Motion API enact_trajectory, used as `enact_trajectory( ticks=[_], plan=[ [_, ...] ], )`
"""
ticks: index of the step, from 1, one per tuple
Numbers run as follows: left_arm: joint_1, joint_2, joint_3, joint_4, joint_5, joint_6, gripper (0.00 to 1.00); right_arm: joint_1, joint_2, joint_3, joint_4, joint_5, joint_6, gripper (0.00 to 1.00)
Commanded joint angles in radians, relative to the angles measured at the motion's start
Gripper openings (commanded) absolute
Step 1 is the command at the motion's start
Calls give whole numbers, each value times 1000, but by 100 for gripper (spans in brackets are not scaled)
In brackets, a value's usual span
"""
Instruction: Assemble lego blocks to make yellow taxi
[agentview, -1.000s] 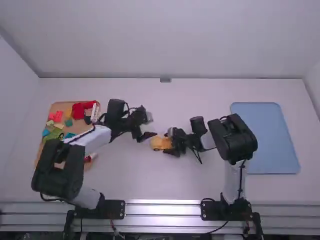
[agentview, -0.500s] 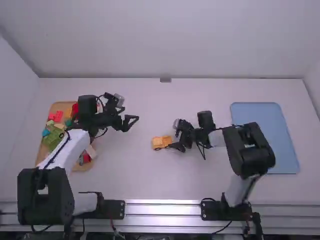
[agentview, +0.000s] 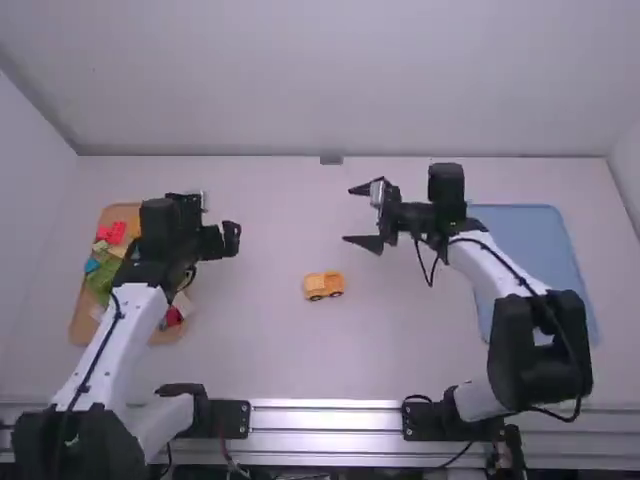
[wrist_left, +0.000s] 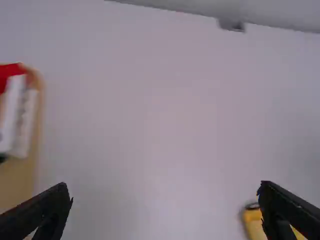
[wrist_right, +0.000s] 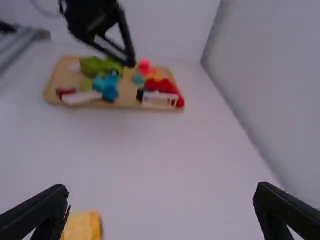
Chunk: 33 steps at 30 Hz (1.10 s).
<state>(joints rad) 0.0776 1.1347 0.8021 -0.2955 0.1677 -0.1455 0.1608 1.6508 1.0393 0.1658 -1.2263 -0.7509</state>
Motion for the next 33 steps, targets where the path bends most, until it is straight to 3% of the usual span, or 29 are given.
enact_trajectory(
  ticks=[1,7,13,16,20,26,33],
  plan=[
    [1,-60,8,-27,-200,-100,99,22,87,120,17,-169,228,99],
    [0,-145,8,-37,-240,-101,99,74,154,254,13,-254,283,99],
    [1,-241,10,-101,-393,-236,99,132,154,280,15,-66,349,99],
    [1,-271,56,-220,-489,-260,99,156,154,281,36,14,391,99],
    [23,-241,169,-404,-642,-339,99,177,154,281,66,0,389,99],
    [213,-110,369,-587,-513,-311,99,180,154,280,89,2,417,99],
    [410,-31,480,-694,-437,-314,99,154,154,278,89,0,410,99]
  ],
)
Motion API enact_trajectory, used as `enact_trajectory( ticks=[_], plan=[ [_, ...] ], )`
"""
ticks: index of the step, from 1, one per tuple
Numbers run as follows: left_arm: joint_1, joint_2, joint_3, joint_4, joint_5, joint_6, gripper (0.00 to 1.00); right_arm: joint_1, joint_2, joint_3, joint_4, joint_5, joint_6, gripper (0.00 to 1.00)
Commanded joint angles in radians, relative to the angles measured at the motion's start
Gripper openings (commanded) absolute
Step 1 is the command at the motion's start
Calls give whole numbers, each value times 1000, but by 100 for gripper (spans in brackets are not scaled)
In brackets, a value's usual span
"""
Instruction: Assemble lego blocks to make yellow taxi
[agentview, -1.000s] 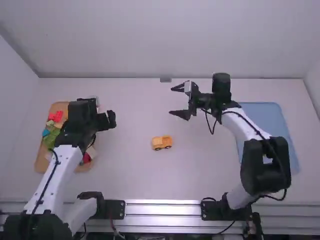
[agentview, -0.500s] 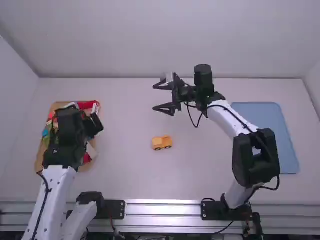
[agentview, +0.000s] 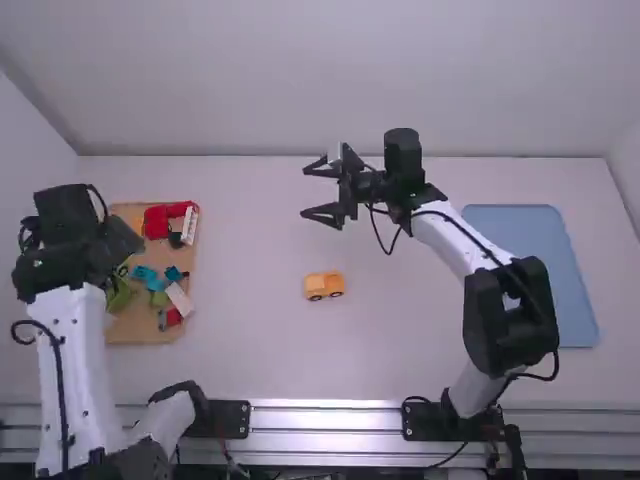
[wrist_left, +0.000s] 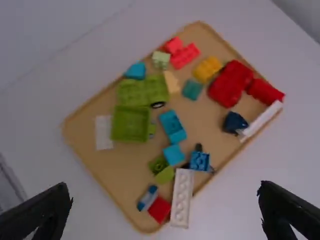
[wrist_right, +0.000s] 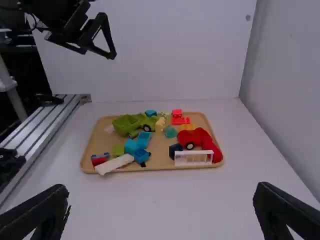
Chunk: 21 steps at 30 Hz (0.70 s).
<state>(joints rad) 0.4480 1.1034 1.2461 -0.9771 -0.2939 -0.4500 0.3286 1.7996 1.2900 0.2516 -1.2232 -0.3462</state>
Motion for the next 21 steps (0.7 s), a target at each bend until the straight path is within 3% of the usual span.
enact_trajectory(
  ticks=[1,5,8,13,21],
  plan=[
    [74,2,47,-27,24,-18,99,-17,5,27,3,-3,6,99],
    [185,2,58,-32,35,-15,99,-23,5,27,7,-3,5,99],
    [300,2,58,-2,189,70,99,-23,5,27,10,-2,-21,99],
    [420,41,68,17,284,82,96,-21,5,27,28,-2,-24,99],
    [306,211,206,-17,283,80,96,-20,5,27,39,25,-9,99]
  ],
)
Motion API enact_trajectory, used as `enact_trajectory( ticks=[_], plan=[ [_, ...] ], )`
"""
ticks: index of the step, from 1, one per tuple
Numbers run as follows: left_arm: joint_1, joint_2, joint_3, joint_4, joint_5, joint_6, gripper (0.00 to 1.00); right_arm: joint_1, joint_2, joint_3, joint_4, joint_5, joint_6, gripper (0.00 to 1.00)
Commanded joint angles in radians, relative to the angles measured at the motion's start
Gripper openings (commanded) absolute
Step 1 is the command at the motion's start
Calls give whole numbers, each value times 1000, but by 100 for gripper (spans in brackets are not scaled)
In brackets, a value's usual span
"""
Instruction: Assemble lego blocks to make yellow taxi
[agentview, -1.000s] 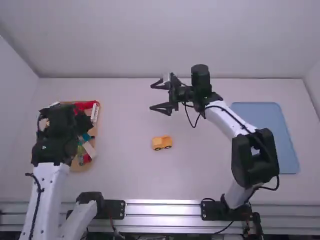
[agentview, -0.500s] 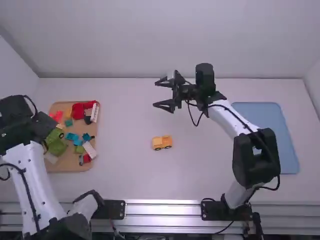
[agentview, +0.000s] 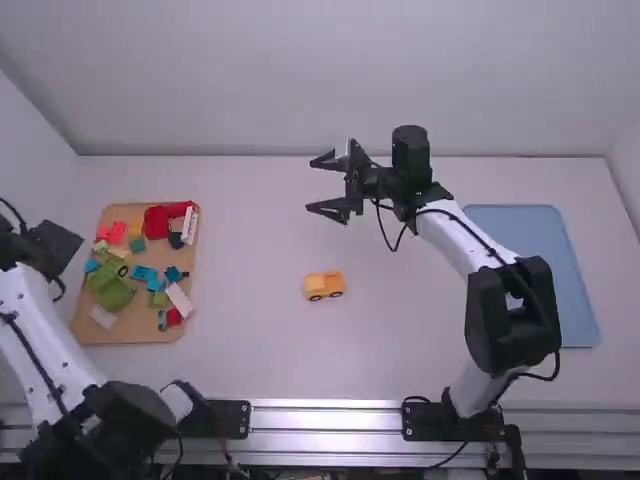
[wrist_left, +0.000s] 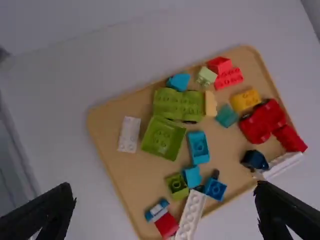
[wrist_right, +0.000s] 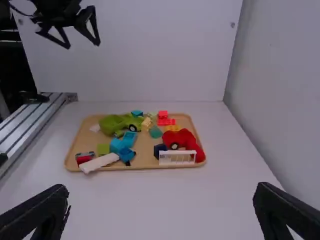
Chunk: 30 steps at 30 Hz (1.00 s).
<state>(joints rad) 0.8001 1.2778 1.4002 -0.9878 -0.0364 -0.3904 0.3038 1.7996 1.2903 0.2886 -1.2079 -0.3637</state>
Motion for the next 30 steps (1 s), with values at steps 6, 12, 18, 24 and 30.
enact_trajectory(
  ticks=[6,12,18,24,30],
  plan=[
    [-225,280,271,-54,18,21,94,3,5,27,0,9,15,99],
    [-330,486,439,-69,-50,-14,94,4,5,27,0,9,27,99],
    [-314,692,555,-108,-84,-13,93,3,5,27,0,10,27,99],
    [-251,811,558,-111,-76,-13,80,5,5,27,-4,13,27,99],
    [-183,902,555,-105,24,23,61,5,5,27,-7,13,27,99]
  ],
)
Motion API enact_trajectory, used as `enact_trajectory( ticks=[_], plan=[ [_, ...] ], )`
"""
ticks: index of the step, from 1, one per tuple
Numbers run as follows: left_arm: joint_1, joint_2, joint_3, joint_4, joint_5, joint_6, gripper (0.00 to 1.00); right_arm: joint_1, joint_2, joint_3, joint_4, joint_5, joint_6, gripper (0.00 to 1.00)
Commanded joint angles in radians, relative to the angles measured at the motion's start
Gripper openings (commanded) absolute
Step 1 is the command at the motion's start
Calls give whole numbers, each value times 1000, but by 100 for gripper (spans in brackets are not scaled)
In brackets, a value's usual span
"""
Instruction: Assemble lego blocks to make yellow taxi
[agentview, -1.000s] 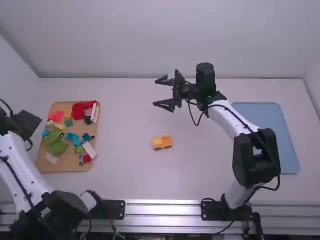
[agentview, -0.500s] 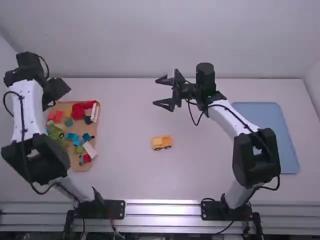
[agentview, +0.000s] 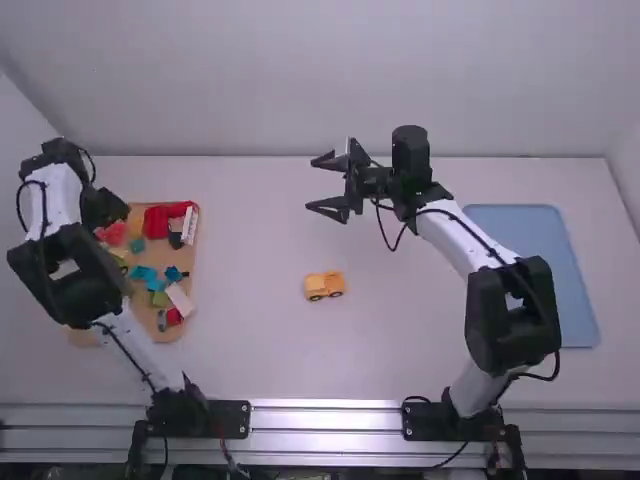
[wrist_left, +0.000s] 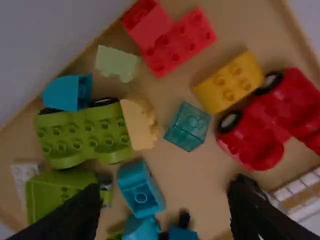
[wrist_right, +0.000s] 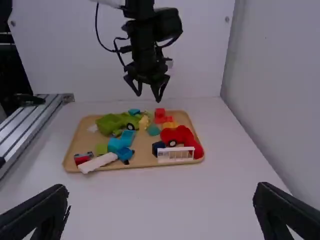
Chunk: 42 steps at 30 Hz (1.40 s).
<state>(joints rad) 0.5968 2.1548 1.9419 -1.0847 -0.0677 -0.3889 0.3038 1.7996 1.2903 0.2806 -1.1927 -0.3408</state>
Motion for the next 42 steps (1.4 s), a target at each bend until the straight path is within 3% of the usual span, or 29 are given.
enact_trajectory(
  ticks=[1,3,6,17,27,42],
  plan=[
    [27,35,11,-7,62,19,58,5,5,27,1,-2,4,99],
    [39,52,-1,1,56,20,51,5,5,27,0,-2,4,99],
    [46,62,-22,9,49,21,47,5,5,27,0,-2,4,99],
    [41,65,-158,138,49,20,46,4,5,26,-8,-3,4,99],
    [38,65,-263,271,50,19,34,5,5,26,-8,-2,5,99],
    [39,65,-381,434,52,17,30,5,5,26,-8,-2,4,99]
  ],
)
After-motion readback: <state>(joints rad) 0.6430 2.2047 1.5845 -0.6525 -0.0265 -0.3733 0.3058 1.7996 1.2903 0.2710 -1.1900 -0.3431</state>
